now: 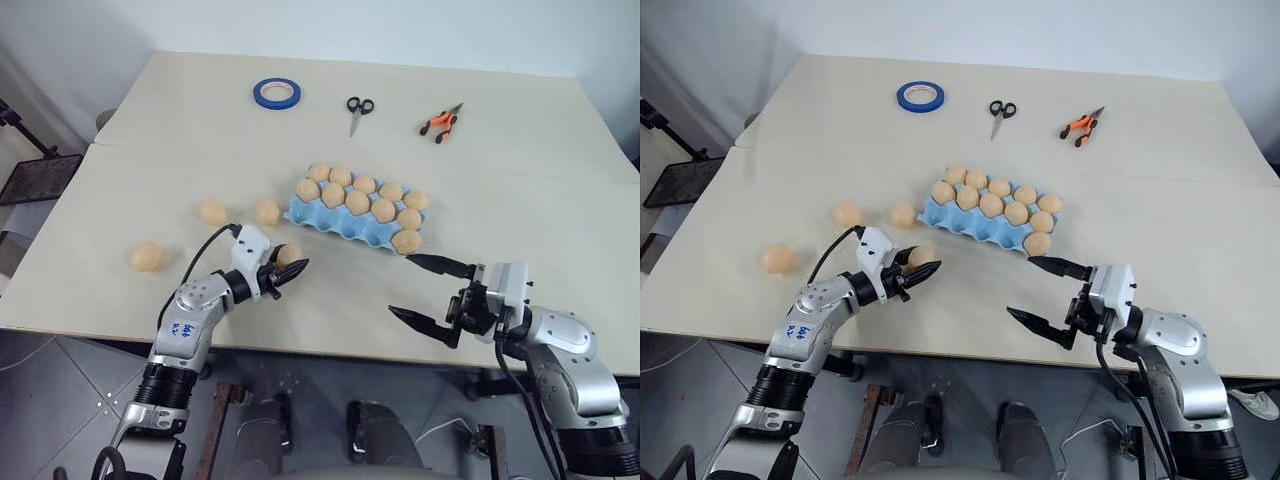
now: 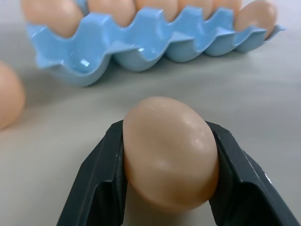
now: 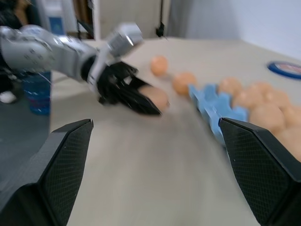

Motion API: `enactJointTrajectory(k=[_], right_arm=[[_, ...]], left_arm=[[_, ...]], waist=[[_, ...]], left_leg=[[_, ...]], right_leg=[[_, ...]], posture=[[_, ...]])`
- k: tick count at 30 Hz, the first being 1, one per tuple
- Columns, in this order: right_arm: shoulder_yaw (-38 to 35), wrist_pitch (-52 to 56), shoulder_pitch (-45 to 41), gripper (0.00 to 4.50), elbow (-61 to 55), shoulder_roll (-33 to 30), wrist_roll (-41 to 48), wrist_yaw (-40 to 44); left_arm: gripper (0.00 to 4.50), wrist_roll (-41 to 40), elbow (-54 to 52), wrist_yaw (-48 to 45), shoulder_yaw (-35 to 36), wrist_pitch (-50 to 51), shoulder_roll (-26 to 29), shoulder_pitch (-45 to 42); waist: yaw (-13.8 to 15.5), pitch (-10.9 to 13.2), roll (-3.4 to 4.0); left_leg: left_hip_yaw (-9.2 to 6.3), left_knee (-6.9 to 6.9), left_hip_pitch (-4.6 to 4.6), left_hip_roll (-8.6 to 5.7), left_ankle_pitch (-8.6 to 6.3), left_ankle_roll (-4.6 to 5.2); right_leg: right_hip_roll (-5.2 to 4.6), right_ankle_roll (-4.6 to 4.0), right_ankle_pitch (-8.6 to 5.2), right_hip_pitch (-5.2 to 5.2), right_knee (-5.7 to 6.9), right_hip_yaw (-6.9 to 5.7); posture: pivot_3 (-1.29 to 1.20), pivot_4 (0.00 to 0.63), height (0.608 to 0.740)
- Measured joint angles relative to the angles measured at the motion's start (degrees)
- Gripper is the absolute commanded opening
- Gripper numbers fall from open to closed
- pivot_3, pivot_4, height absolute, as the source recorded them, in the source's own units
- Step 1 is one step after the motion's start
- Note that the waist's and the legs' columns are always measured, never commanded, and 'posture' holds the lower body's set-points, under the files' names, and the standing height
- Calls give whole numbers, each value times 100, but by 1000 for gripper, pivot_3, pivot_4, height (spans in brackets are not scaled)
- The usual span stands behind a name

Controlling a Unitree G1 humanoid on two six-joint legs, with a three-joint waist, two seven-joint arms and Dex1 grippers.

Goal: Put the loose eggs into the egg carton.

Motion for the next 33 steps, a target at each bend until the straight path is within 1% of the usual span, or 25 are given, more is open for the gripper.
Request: enactJointTrajectory(k=[3,6,10,13,18,22,24,27,31,33], right_arm=[[-325,52,251,4500,-24,-81,5,-104],[-629,50,501,4500,-2,-106,3,-232],[-962,-13,849,4500,21,-73,-10,-431],[-1016,-62,1072,4500,-66,49,-26,-597],[-1015,-76,1268,4500,-390,212,-42,-886],[-1005,-87,1384,4500,-569,303,-80,-1031],[-999,-90,1408,4500,-636,336,-86,-1093],[-992,-109,1380,4500,-648,351,-86,-1144],[-928,-126,1238,4500,-644,350,-86,-1146],[-866,-129,1105,4500,-632,349,-86,-1126]], left_arm=[[1779,-3,43,-307,-202,-53,-126,-515],[1779,93,549,-490,-468,-225,-475,-1246],[1779,378,1836,-511,-675,-616,-1014,-2181],[1779,558,2818,-526,-715,-996,-1360,-2721],[1779,689,4008,-647,-697,-1630,-1763,-3251],[1779,763,4491,-846,-692,-1917,-1906,-3476],[2473,791,4558,-886,-666,-1984,-1908,-3493],[3362,865,4713,-812,-589,-2116,-1868,-3500],[3362,866,4672,-959,-473,-2287,-1734,-3459],[3362,863,4468,-1064,-452,-2292,-1652,-3281]], waist=[[84,0,0],[170,-1,1],[196,-1,2],[195,-1,2],[193,-1,2],[195,-1,2],[186,-1,2],[191,-1,2],[184,-1,2],[183,-1,2]], left_leg=[[3,7,0,-2,0,0],[9,14,0,-8,-2,3],[12,22,-1,-13,-8,24],[11,23,-6,-12,-9,29],[10,32,-15,-10,-8,32],[6,39,-15,-10,-9,33],[7,39,-15,-10,-10,35],[4,40,-15,-10,-9,36],[4,39,-15,-9,-9,37],[4,38,-15,-9,-8,38]], right_leg=[[-3,0,0,4,-1,-6],[-7,7,4,11,-8,-12],[-9,13,7,17,-18,-13],[-5,14,7,13,-21,-20],[0,17,7,7,-18,-24],[1,17,7,13,-17,-30],[1,17,7,14,-18,-28],[0,18,7,14,-17,-30],[2,18,8,14,-17,-30],[2,19,8,14,-16,-31]], posture=[[0,150,740],[0,150,740],[0,150,740],[0,150,740],[0,150,740],[0,150,740],[0,150,740],[0,150,740],[0,150,740],[0,150,740]])
